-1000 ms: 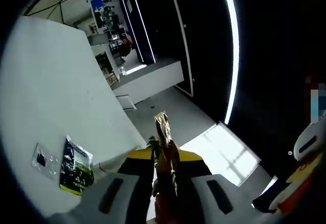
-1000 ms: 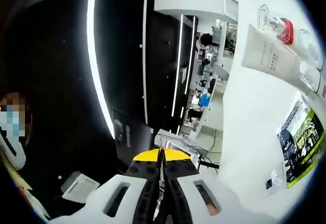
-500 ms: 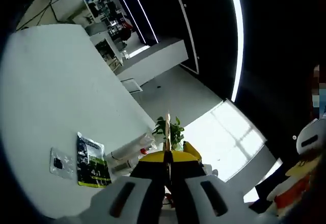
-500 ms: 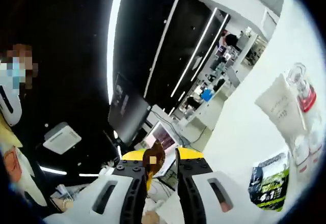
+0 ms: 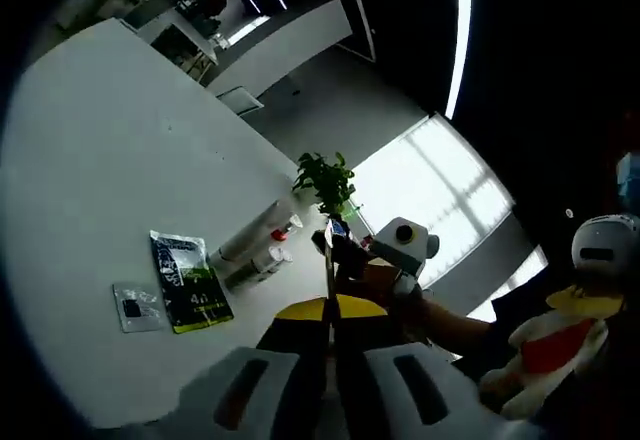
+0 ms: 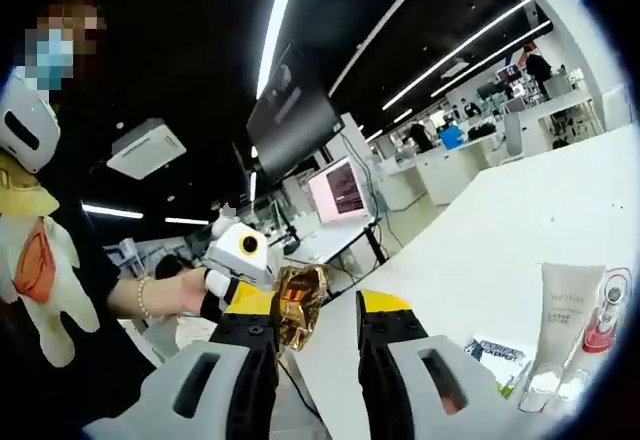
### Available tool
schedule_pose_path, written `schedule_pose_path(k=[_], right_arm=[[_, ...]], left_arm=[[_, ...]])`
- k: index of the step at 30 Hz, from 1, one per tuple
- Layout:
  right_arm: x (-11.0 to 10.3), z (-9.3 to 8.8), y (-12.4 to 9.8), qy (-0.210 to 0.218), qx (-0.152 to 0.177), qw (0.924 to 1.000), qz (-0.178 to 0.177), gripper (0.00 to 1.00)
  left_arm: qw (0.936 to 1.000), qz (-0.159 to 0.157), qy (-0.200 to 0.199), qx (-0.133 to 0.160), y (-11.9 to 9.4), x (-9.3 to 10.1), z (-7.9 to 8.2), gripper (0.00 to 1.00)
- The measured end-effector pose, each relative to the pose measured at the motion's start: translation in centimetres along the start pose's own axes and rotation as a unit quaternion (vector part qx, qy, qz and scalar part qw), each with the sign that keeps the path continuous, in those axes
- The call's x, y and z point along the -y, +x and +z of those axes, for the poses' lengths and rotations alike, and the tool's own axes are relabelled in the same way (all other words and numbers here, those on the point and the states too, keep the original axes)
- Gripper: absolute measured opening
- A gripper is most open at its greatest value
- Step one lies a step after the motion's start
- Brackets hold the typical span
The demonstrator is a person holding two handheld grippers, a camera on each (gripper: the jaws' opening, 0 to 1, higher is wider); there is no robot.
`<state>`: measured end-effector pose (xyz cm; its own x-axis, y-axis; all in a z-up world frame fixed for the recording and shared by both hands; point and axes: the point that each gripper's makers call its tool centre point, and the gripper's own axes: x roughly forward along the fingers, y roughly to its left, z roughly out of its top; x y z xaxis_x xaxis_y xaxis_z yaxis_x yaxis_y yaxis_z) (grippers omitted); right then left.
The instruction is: Arrange the skincare products in the storage area until every visible bottle or jar stands upright without overlapping.
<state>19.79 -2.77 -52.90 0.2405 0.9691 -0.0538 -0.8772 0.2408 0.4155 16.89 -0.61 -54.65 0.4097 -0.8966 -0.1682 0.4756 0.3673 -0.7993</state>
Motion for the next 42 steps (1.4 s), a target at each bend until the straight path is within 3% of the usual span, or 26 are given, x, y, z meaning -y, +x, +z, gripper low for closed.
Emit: schedule_pose_path(k=[8,12,17,21,24,27,30,31,32,34,35,38,42], right_arm=[[0.4,-0.8,-0.1,0.026,-0.031,0.9991,0.016,0.2],[0.2,-0.9,-0.3,0.04,-0.041,0.9978,0.032,0.12],[-0.3,-1.3,-0.2,0.046,-0.06,0.9961,0.046,0.1],[-0.6,-1.6,-0.1,0.037,-0.072,0.9956,0.048,0.04],[-1.1,-1.3,0.1,0.019,-0.063,0.9963,0.055,0.01],[-0.9,-0.8,0.3,0.078,-0.047,0.9949,0.043,0.01],[-0.2,0.3,0.3,0.121,-0.005,0.9921,0.031,0.01],[-0.2,0.6,0.3,0.132,0.004,0.9907,0.032,0.01],[0.0,1.1,0.3,0.146,0.022,0.9886,0.029,0.01],[0.3,1.6,0.1,0.166,0.039,0.9852,0.023,0.01],[0.5,1.8,0.0,0.177,0.049,0.9828,0.02,0.01],[0.7,2.0,-0.2,0.187,0.063,0.9801,0.02,0.01],[0.9,1.2,-0.1,0.188,0.055,0.9806,0.009,0.01]], left_arm=[[0.9987,-0.01,-0.002,-0.051,0.1,0.0,-1.3,0.0],[0.9976,-0.018,-0.001,-0.067,0.3,0.2,-1.7,0.0],[0.9964,-0.019,-0.003,-0.082,0.4,0.1,-2.0,0.0],[0.9957,-0.022,-0.008,-0.09,0.3,0.1,-2.1,0.0],[0.9952,-0.024,-0.012,-0.094,0.2,0.0,-2.1,0.0],[0.9965,-0.036,-0.01,-0.074,0.0,0.3,-1.6,0.0],[0.9986,-0.037,0.029,-0.026,0.1,0.2,-0.4,0.02],[0.9983,-0.038,0.037,-0.023,0.1,0.2,-0.4,0.03],[0.9983,-0.034,0.046,-0.008,0.1,0.1,0.0,0.08],[0.9989,-0.025,0.04,0.0,0.2,-0.2,-0.2,0.3],[0.9989,-0.025,0.039,0.002,0.2,-0.2,-0.3,0.31],[0.9984,-0.008,0.033,0.044,0.4,-0.9,-0.1,0.16],[0.9977,-0.01,0.019,0.065,0.4,-0.7,-0.7,0.1]])
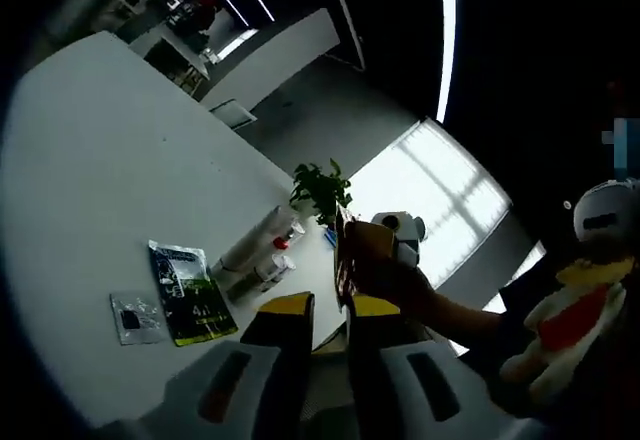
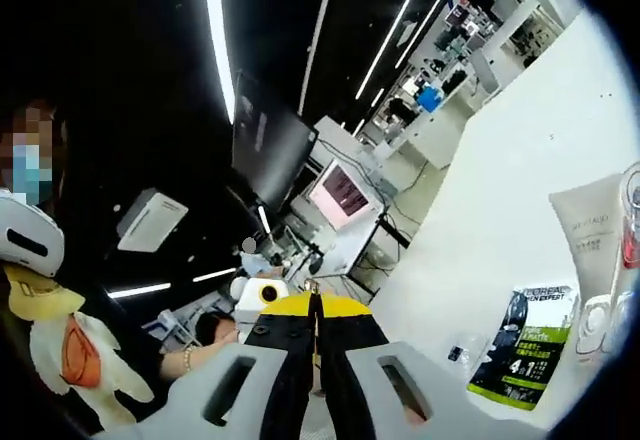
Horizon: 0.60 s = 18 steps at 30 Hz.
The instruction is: Arrange the skincare products in the storage area until every visible bottle or jar stands upright without overlapping.
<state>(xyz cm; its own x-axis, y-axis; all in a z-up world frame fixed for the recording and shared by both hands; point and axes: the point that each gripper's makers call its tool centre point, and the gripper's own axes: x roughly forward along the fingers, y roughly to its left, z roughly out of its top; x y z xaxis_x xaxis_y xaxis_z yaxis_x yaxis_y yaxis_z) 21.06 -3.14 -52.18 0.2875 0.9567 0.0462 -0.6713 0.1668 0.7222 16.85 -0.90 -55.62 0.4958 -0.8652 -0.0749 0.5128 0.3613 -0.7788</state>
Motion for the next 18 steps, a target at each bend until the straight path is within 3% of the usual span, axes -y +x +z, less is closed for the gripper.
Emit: schedule_pose_path(k=[3,7,11,14,18], right_arm=[[0.5,-0.7,0.1,0.001,-0.005,0.9999,-0.013,0.01],[1.0,-1.3,0.3,-0.009,-0.012,0.9994,-0.032,0.01],[1.3,-1.7,0.6,-0.024,-0.017,0.9984,-0.049,0.01],[2.0,-2.1,0.6,-0.052,-0.029,0.9953,-0.076,0.01],[2.7,-2.3,1.0,-0.126,-0.044,0.9841,-0.117,0.01]], left_arm=[[0.9998,0.014,-0.005,0.013,0.0,-0.3,-0.1,0.08],[0.9975,0.045,-0.014,0.052,-0.6,-1.0,0.6,0.04],[0.9956,0.071,-0.022,0.057,-0.9,-1.8,0.4,0.03],[0.9943,0.085,-0.033,0.056,-1.0,-2.1,0.3,0.02],[0.9907,0.11,-0.048,0.063,-1.2,-2.7,0.3,0.0]])
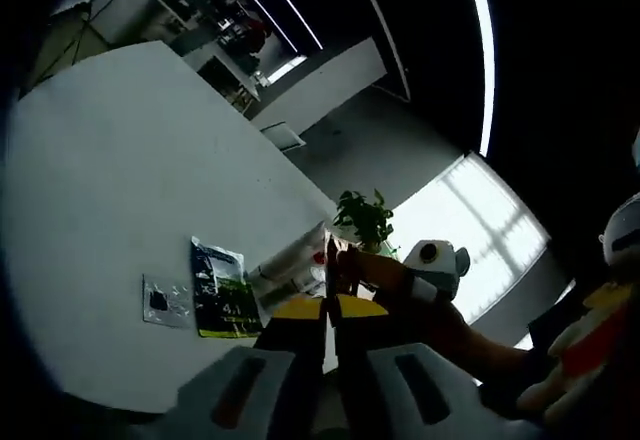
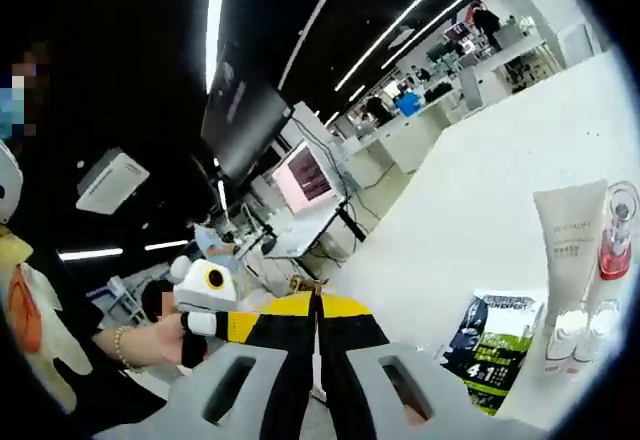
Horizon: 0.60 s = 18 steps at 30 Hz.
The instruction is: Arrange the skincare products in the storage area until every visible bottle or jar stands upright without overlapping.
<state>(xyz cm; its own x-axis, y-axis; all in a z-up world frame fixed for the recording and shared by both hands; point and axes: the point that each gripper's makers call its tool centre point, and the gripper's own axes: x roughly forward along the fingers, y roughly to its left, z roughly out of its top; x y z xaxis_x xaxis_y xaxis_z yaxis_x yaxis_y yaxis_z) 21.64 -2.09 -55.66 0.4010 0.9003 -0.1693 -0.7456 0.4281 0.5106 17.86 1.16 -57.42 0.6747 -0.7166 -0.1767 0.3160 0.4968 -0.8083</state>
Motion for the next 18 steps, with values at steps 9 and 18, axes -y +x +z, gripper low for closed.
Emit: schedule_pose_path(k=[9,18], right_arm=[[2.0,-1.9,1.5,-0.162,-0.074,0.9799,-0.09,0.01],[3.2,-2.6,3.1,-0.228,-0.091,0.9623,-0.117,0.01]], left_arm=[[0.9961,0.082,-0.032,-0.003,0.3,-2.7,0.0,0.0],[0.989,0.142,-0.04,-0.002,0.7,-4.9,0.0,0.0]])
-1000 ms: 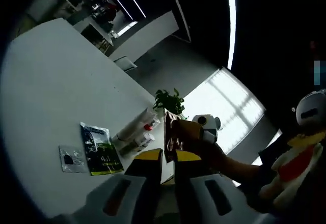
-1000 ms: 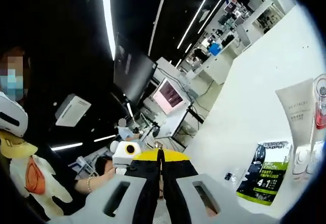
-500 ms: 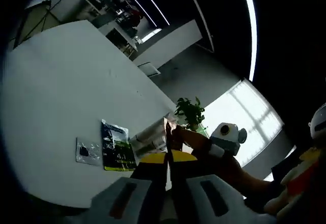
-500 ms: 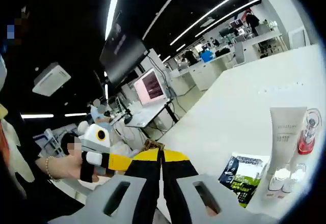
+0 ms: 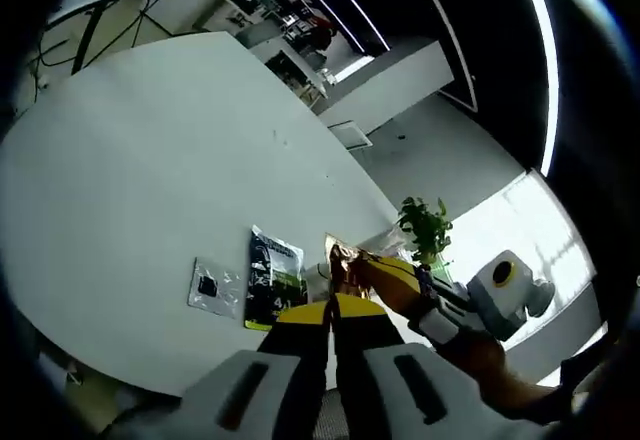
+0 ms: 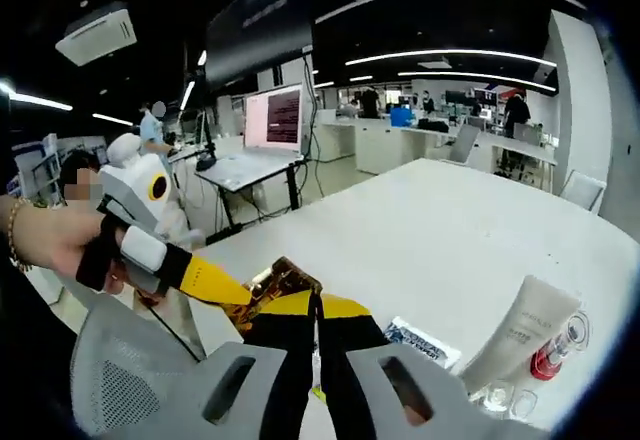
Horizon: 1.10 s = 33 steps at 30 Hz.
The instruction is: Arrange the skincare products in the storage area until every visible bottle or jar stands upright without overlapping.
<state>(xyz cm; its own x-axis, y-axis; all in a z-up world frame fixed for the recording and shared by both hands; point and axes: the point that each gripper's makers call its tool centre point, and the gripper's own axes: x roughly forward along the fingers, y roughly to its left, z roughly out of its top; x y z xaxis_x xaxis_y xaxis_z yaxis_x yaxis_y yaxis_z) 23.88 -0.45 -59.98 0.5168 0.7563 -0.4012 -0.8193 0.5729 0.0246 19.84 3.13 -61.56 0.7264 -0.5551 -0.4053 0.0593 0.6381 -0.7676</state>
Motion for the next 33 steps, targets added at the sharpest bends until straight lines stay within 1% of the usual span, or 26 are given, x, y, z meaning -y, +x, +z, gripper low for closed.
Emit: schedule_pose_path(k=[2,6,12,15,19,27,33], right_arm=[[0.4,-0.4,0.5,-0.017,-0.005,0.9998,-0.008,0.01],[0.8,-0.9,1.3,-0.027,-0.011,0.9995,-0.016,0.01],[1.6,-1.7,2.5,-0.044,-0.022,0.9985,-0.022,0.01],[2.2,-2.3,3.3,-0.033,-0.027,0.9988,-0.023,0.01],[2.5,-2.8,4.2,-0.039,-0.034,0.9983,-0.026,0.01],[3.2,-4.2,6.5,-0.043,-0.048,0.9975,-0.029,0.01],[4.0,-5.1,8.2,-0.04,-0.056,0.9972,-0.031,0.01]], left_arm=[[1.0,0.006,0.001,0.0,0.3,-0.2,0.1,0.0],[0.9997,0.019,0.015,-0.006,0.8,-0.9,0.2,0.0],[0.9992,0.027,0.024,-0.02,1.9,-1.9,0.5,0.0],[0.9988,0.03,0.029,-0.026,2.5,-2.5,0.6,0.0],[0.9985,0.034,0.028,-0.033,3.1,-3.2,0.8,0.0],[0.9976,0.047,0.025,-0.045,4.4,-5.7,1.3,0.0],[0.9971,0.051,0.023,-0.051,5.6,-7.1,1.8,0.0]])
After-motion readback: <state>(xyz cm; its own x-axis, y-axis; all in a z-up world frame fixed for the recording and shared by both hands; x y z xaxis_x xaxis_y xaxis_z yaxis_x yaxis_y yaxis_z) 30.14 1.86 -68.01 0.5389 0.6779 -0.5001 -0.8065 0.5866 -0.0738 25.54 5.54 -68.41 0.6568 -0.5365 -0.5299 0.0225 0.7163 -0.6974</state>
